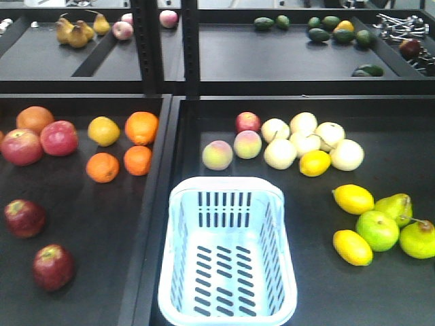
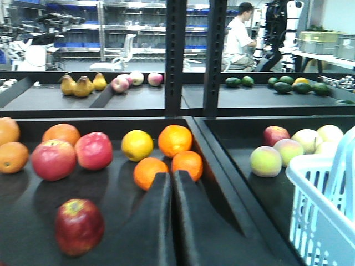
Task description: Pick three apples into basket with both arms
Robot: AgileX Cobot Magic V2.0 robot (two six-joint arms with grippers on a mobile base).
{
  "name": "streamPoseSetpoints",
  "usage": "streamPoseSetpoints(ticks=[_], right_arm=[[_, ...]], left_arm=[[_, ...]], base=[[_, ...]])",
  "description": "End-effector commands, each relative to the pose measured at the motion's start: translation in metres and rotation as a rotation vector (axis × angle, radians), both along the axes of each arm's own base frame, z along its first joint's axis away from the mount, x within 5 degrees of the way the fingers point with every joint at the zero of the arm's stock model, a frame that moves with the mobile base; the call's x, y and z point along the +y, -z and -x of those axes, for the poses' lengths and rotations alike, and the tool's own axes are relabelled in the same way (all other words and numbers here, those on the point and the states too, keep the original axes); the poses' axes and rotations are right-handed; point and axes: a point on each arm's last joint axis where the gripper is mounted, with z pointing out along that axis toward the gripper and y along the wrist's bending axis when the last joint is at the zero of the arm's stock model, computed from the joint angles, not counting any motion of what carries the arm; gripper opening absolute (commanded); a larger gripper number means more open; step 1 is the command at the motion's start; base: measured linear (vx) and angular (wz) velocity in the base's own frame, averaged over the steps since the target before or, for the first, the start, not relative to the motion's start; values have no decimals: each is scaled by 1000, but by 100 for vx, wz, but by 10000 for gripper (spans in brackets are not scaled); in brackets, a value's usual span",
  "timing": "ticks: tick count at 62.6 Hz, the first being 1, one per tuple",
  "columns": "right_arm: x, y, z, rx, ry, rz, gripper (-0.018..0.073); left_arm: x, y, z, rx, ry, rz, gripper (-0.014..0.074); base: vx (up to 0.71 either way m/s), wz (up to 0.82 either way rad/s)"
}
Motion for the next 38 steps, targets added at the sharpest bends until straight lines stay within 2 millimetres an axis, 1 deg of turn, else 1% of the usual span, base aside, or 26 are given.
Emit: streamPoseSetpoints(ticks=[1,15,38], right_arm=[[0,-3,0,-77,-2,12,-8],[0,-3,0,-77,-2,12,-8],[0,-3,0,-77,-2,12,-8]], left_arm=[[-1,-8,2,-91,8,18,-6],[-1,-8,2,-91,8,18,-6],[-1,-8,2,-91,8,18,-6]], base=[[5,-19],[4,-14],[2,-4]])
